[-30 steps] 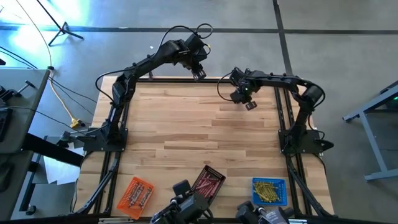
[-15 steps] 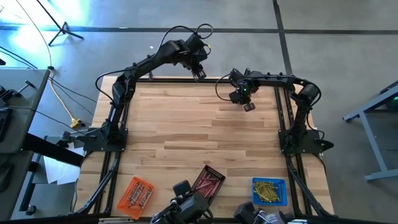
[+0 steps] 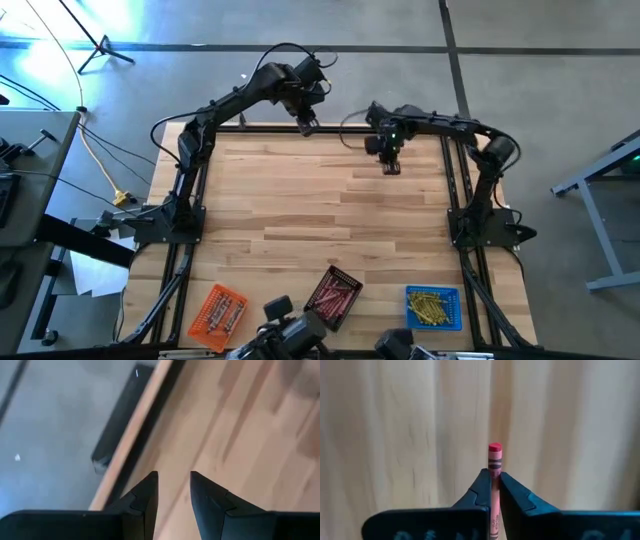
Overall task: Sort crayons
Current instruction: Put the red crayon into the black bin
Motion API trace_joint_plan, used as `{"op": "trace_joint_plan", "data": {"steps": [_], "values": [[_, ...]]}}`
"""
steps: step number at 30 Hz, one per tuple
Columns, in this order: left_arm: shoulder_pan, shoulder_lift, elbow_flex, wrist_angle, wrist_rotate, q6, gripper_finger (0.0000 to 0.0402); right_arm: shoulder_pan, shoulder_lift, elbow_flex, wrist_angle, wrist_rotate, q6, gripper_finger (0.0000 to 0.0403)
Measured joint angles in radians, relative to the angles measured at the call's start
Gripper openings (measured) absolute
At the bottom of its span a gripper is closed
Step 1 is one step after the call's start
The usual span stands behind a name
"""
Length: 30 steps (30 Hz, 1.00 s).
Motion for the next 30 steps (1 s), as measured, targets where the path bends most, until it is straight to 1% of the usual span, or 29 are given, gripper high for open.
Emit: {"op": "trace_joint_plan", "data": {"steps": [3, 5, 8, 10, 14, 17, 21, 25, 28, 30], "values": [[0.006, -0.012, 0.000, -0.068, -0.015, 0.001, 0.0101, 0.027, -0.057, 0.037, -0.048, -0.108, 0.032, 0.0004], [0.013, -0.018, 0.000, -0.100, -0.025, 0.001, 0.0101, 0.060, -0.095, 0.047, -0.050, -0.191, 0.078, 0.0003], [0.020, -0.028, 0.000, -0.141, -0.043, 0.001, 0.0101, 0.131, -0.177, 0.045, -0.043, -0.306, 0.143, 0.0003], [0.029, -0.028, 0.000, -0.172, -0.065, 0.006, 0.0101, 0.195, -0.212, 0.027, -0.042, -0.348, 0.202, 0.0003], [0.057, -0.028, 0.000, -0.219, -0.095, 0.009, 0.0101, 0.360, -0.281, -0.011, -0.030, -0.370, 0.284, 0.0002], [0.073, -0.028, 0.000, -0.246, -0.098, 0.000, 0.0101, 0.501, -0.297, -0.048, 0.004, -0.368, 0.293, 0.0002], [0.086, -0.027, 0.000, -0.279, -0.097, -0.025, 0.0101, 0.673, -0.298, -0.076, 0.104, -0.366, 0.287, 0.0001], [0.091, -0.027, 0.000, -0.265, -0.096, -0.049, 0.0101, 0.794, -0.282, -0.093, 0.283, -0.338, 0.285, 0.0001], [0.091, -0.027, 0.000, -0.234, -0.096, -0.097, 0.0101, 0.844, -0.276, -0.121, 0.455, -0.333, 0.297, 0.0001], [0.090, -0.026, 0.000, -0.203, -0.096, -0.140, 0.0101, 0.870, -0.265, -0.139, 0.584, -0.334, 0.355, 0.0001]]}}
